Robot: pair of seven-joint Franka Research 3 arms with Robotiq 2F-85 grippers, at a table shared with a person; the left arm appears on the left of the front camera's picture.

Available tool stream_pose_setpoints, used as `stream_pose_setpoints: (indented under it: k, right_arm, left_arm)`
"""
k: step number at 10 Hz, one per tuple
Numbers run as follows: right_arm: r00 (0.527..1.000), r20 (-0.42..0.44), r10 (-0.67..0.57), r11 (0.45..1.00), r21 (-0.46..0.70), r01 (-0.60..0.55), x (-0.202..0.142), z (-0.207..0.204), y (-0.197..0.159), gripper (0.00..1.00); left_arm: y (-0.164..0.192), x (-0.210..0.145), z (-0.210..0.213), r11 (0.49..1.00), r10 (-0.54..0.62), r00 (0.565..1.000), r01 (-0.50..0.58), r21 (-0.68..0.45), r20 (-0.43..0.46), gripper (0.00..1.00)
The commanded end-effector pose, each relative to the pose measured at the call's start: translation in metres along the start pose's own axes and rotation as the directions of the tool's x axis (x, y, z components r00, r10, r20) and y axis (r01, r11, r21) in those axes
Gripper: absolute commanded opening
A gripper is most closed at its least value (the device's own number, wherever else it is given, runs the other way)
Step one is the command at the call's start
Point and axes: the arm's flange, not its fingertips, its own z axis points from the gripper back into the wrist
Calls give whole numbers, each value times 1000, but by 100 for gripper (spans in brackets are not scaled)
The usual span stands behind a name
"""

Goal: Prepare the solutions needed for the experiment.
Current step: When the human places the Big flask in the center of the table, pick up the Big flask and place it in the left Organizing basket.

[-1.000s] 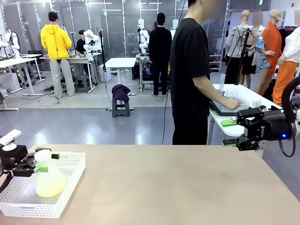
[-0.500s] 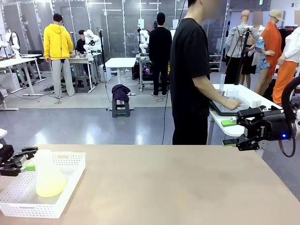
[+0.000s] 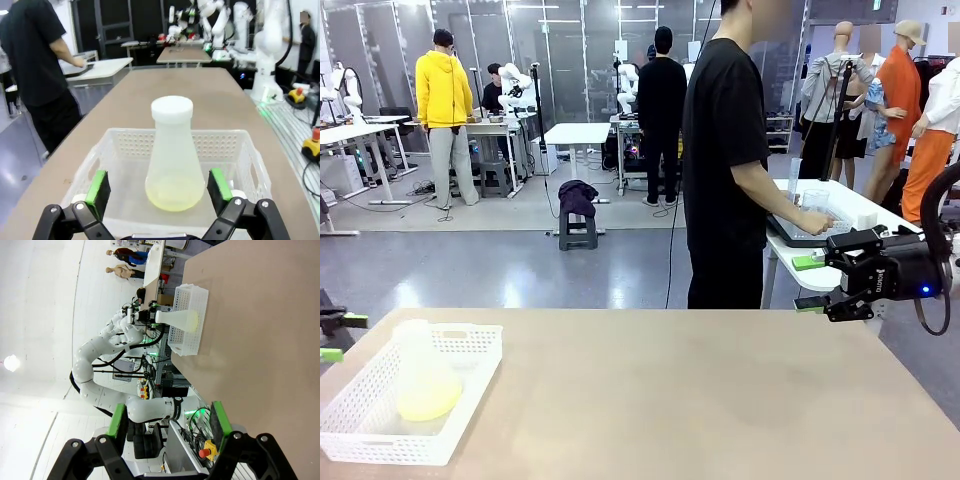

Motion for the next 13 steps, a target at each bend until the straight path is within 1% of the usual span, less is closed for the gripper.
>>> stream_pose_setpoints:
  k: [1,2,3,4,5,6,7,8,9,10,11,12,13]
  right_arm:
    - [1000,0,4,1000,10,-4,-1,1,1,82]
    - [1000,0,4,1000,10,-4,-1,1,1,82]
    - [1000,0,4,1000,10,-4,-1,1,1,82]
    - [1000,0,4,1000,10,-4,-1,1,1,82]
    - [1000,0,4,1000,10,-4,-1,1,1,82]
    - [1000,0,4,1000,10,-4,-1,1,1,82]
    - [1000,0,4,1000,10,-4,-1,1,1,82]
    - [1000,0,4,1000,10,-4,-1,1,1,82]
    - [1000,0,4,1000,10,-4,-1,1,1,82]
    - [1000,0,4,1000,10,-4,-1,1,1,82]
    - [1000,0,4,1000,10,-4,-1,1,1,82]
    - [1000,0,4,1000,10,-4,-1,1,1,82]
    - [1000,0,4,1000,10,-4,-1,1,1,82]
  left_arm:
    - [-24,47,7,996,-66,988,73,47,-141,100]
    - [-28,59,7,996,-66,984,74,45,-166,100]
    - [-29,65,3,999,-34,987,36,11,-159,100]
    - [-32,70,-5,990,134,985,-137,-18,-105,100]
    - [-35,74,-7,946,322,943,-323,11,-82,100]
    - [-40,77,-11,835,548,835,-550,-29,-57,100]
    - [-45,81,-15,720,688,725,-688,-88,-33,100]
    - [-52,91,-17,604,787,617,-778,-174,-30,100]
    - [-53,94,-19,515,845,534,-827,-226,-33,100]
    - [-53,97,-20,403,906,422,-879,-254,-26,100]
    - [-52,98,-19,309,946,323,-920,-239,-21,100]
    - [-52,96,-22,248,965,260,-943,-224,-25,100]
    - [-50,92,-24,213,972,229,-949,-232,-46,100]
